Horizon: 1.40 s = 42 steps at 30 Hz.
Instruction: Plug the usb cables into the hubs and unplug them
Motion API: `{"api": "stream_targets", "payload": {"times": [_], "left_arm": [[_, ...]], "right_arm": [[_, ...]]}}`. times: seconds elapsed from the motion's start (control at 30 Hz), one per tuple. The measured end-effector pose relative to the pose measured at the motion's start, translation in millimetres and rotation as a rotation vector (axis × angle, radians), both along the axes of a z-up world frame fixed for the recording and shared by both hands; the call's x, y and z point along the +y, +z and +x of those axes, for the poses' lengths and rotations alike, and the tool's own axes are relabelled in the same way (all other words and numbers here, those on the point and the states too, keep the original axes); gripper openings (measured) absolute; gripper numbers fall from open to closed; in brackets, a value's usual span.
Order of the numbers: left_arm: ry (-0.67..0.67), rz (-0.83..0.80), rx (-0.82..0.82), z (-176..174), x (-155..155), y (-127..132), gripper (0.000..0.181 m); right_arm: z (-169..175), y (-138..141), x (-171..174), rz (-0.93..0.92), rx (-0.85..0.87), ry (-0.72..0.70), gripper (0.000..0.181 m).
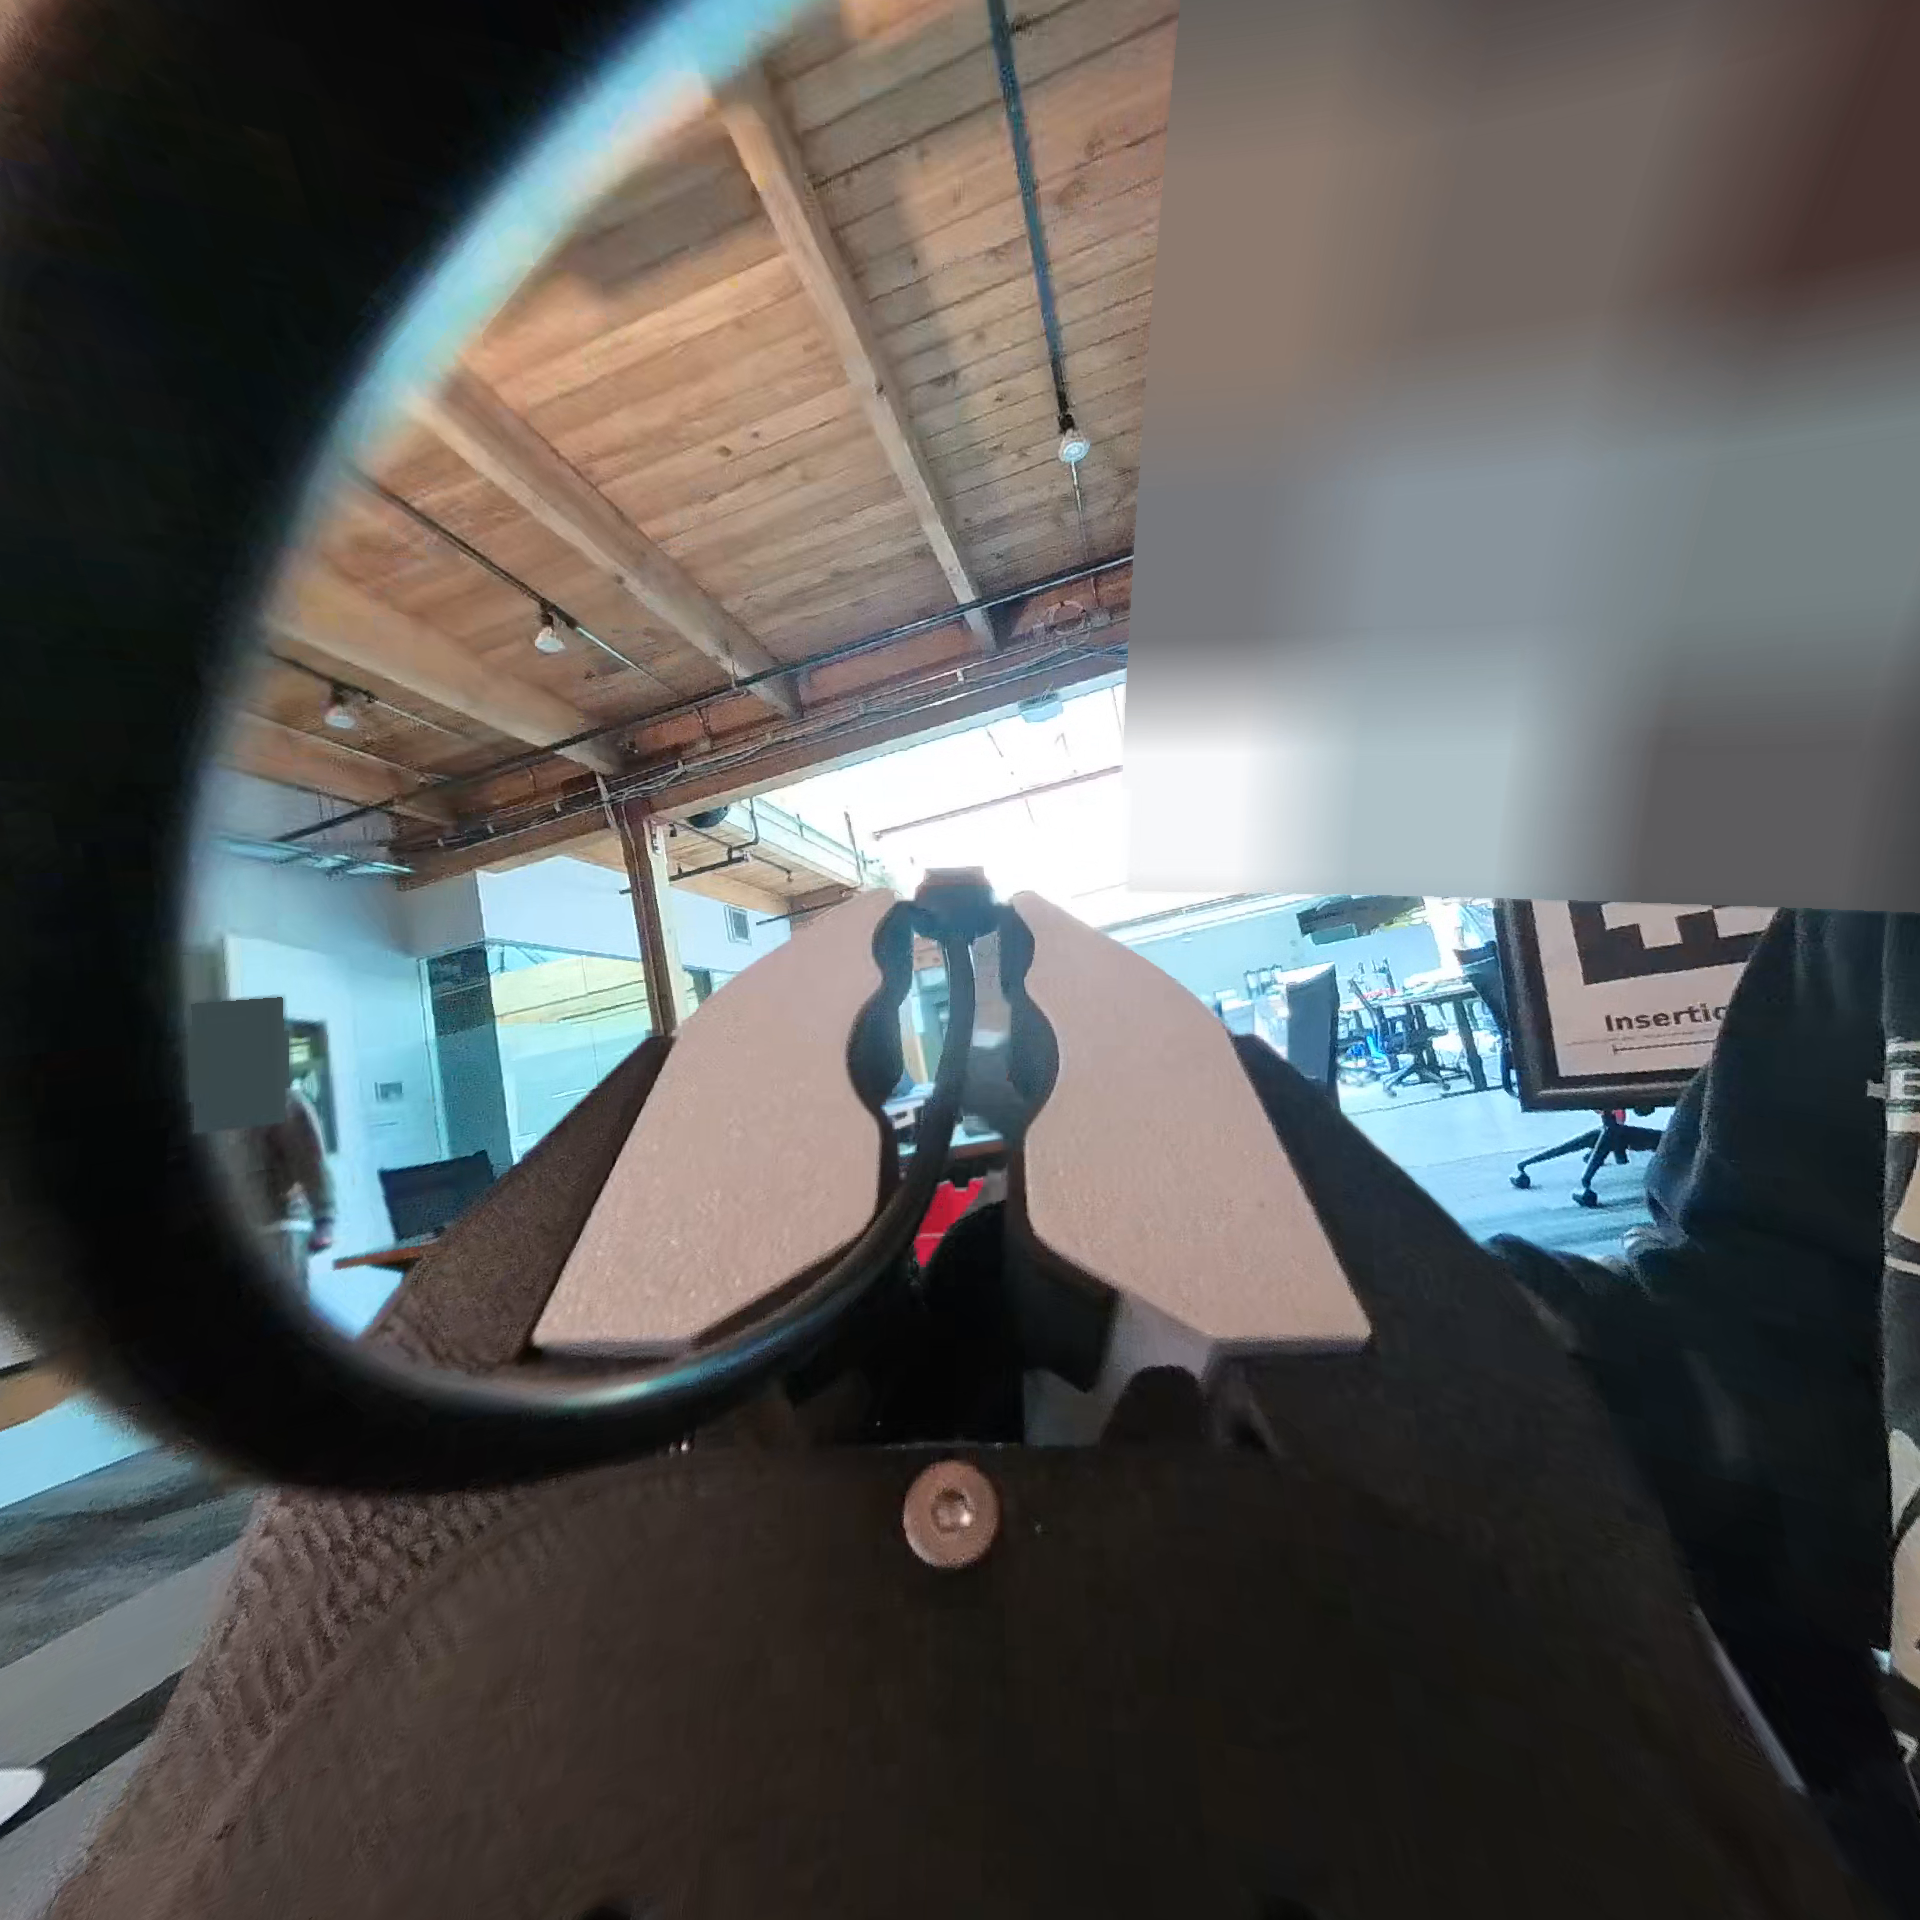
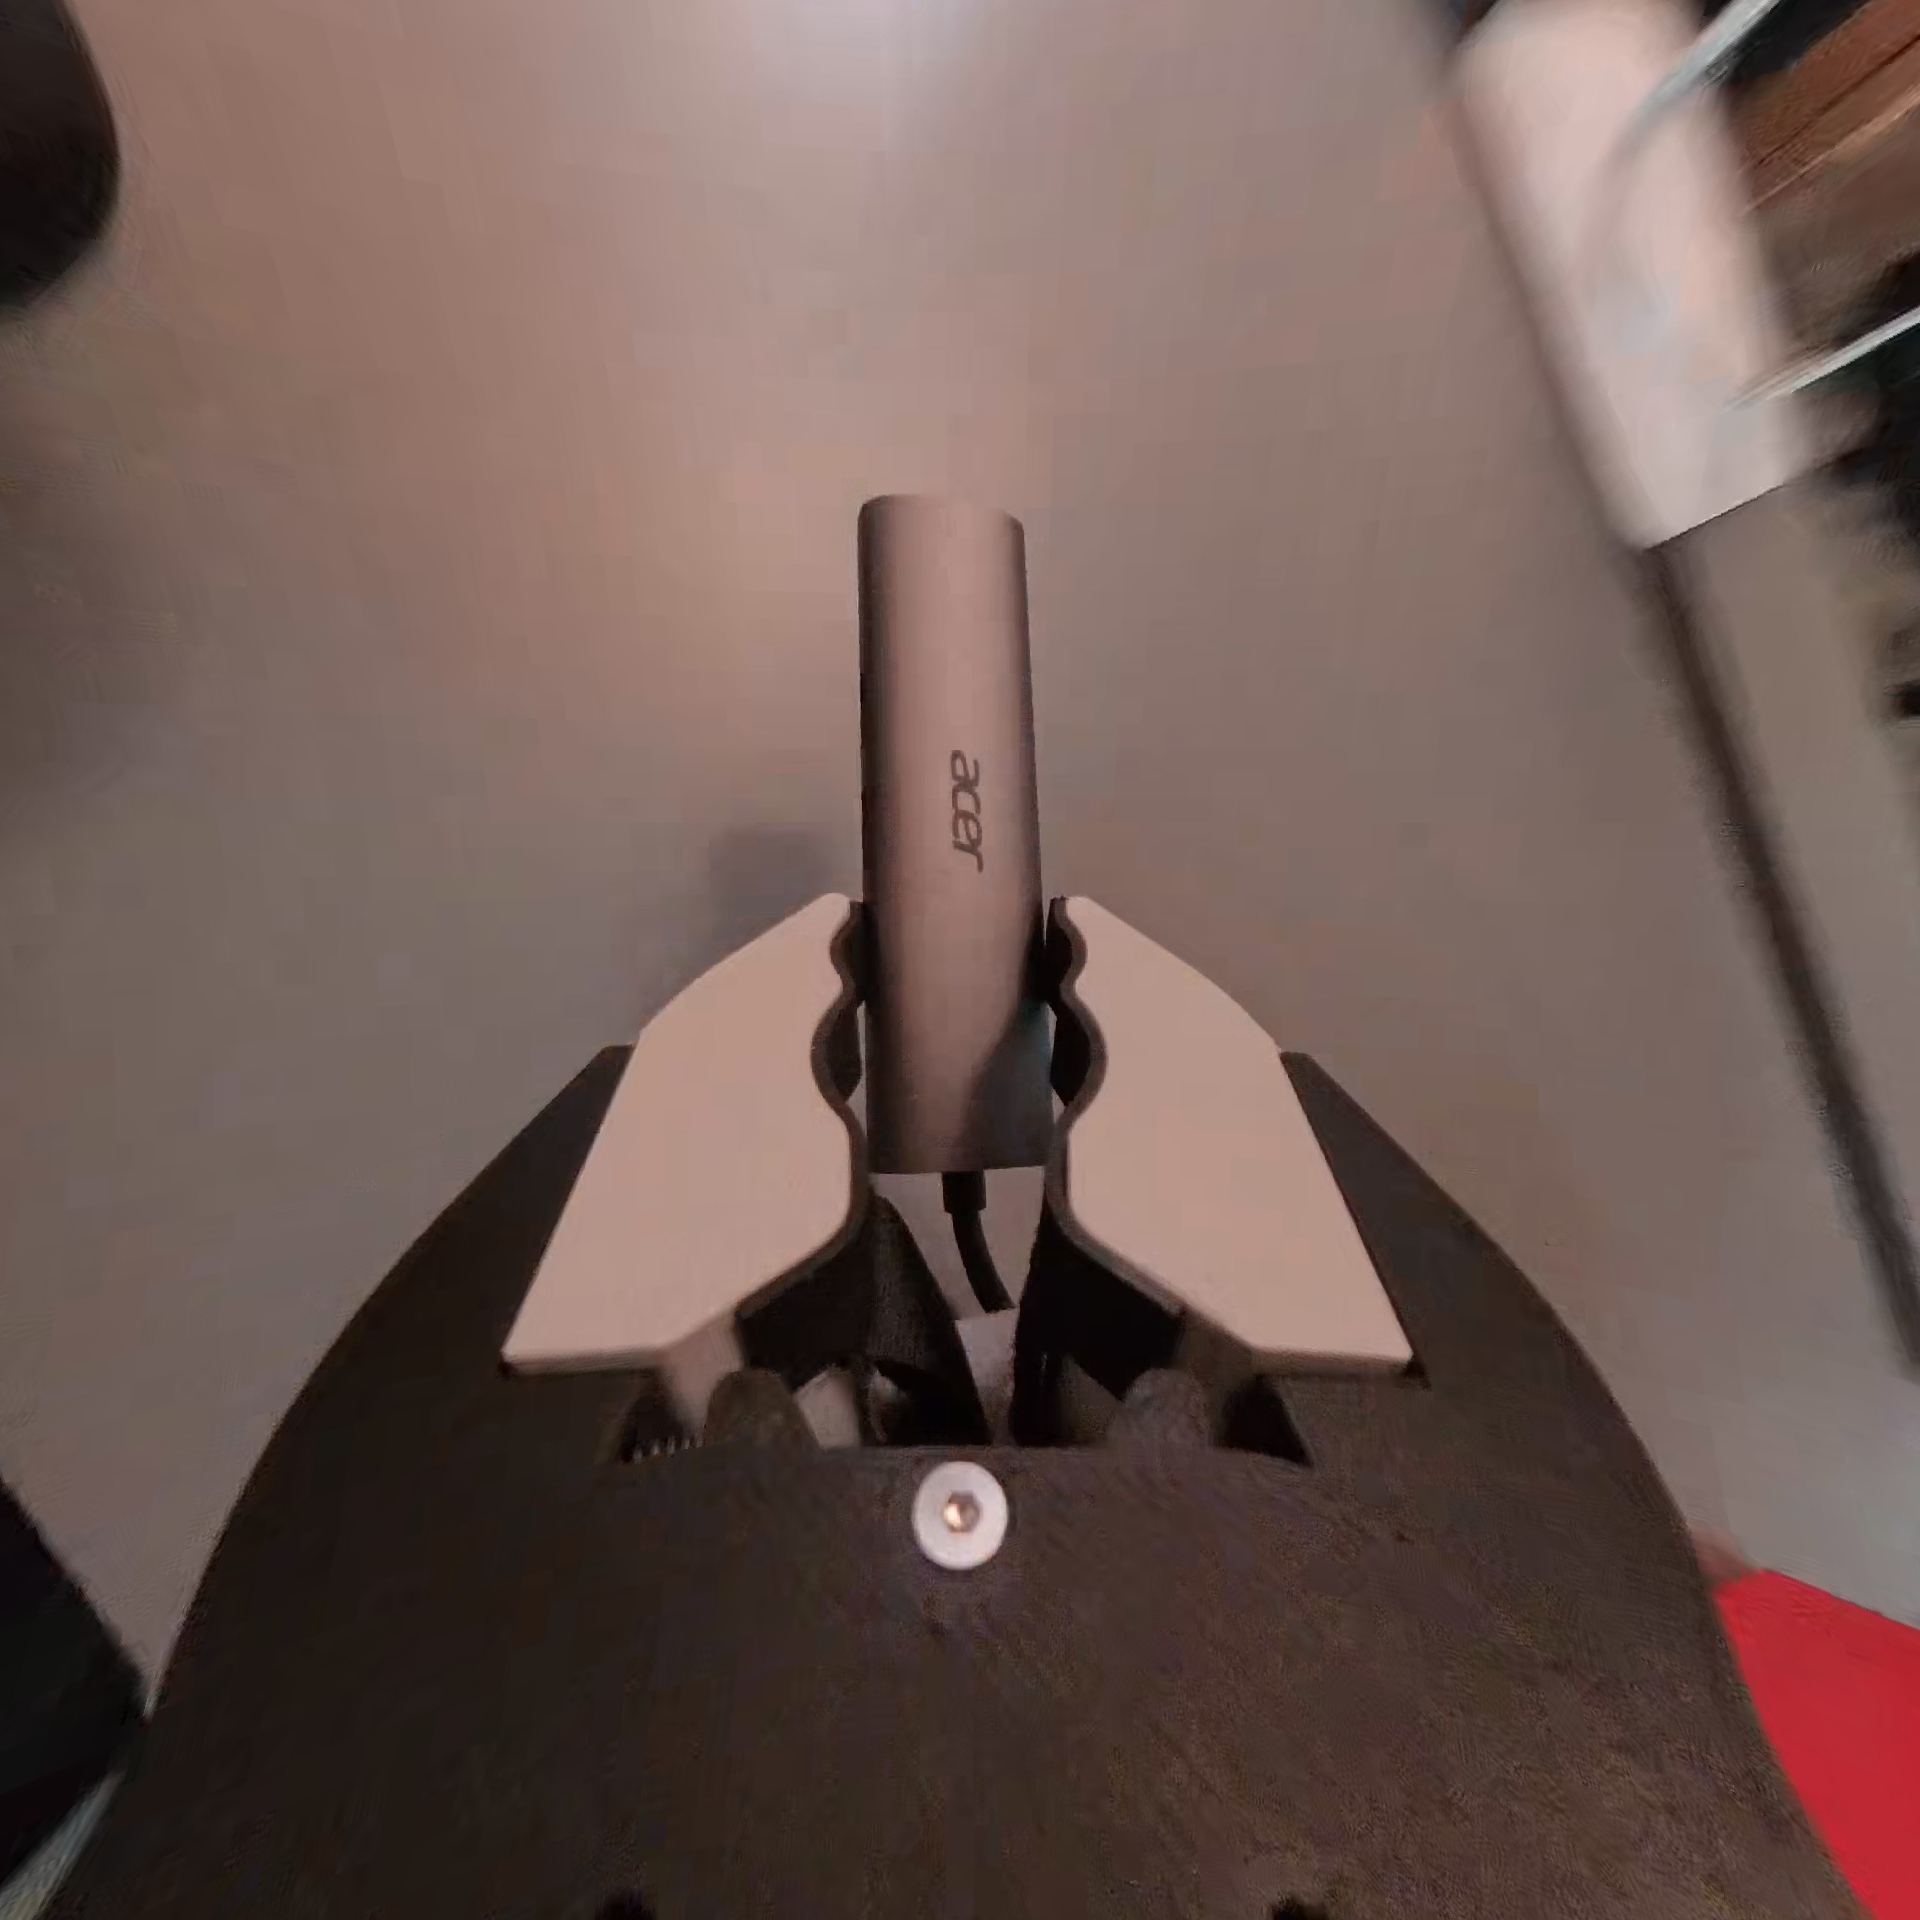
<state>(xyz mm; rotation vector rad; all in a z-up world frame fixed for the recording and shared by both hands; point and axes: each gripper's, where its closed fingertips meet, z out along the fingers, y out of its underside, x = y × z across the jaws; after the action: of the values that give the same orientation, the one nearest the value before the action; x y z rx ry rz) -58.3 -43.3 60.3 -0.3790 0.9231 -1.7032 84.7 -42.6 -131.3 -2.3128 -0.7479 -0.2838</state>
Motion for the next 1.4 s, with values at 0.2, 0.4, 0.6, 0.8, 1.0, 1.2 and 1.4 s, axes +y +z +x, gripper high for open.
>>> {"api": "stream_targets", "payload": {"times": [0.2,0.4,0.6,0.8,1.0,1.2,1.4], "left_arm": [[-0.040,0.042,0.066,7,-6,-8,0.016],[-0.278,-0.026,0.279,24,-17,-25,0.015],[-0.499,0.017,0.566,40,-50,-60,0.015],[-0.477,0.053,0.549,39,-49,-60,0.023],[-0.057,0.379,0.235,31,-52,-46,0.031],[0.078,0.534,0.206,34,-55,-54,0.028],[0.063,0.642,0.265,41,-66,-72,0.024]], "right_arm": [[-20,-23,-6,-0.112,0.179,0.152,0.044],[-71,141,-26,0.944,-0.013,0.517,0.034],[-104,136,-41,0.979,-0.266,0.664,0.025],[-108,129,-34,0.860,-0.046,0.639,0.008],[-118,138,-53,0.335,0.955,0.598,0.008],[-114,135,-58,0.020,1.369,0.594,0.008],[-119,119,-63,-0.196,1.473,0.609,0.007]]}}
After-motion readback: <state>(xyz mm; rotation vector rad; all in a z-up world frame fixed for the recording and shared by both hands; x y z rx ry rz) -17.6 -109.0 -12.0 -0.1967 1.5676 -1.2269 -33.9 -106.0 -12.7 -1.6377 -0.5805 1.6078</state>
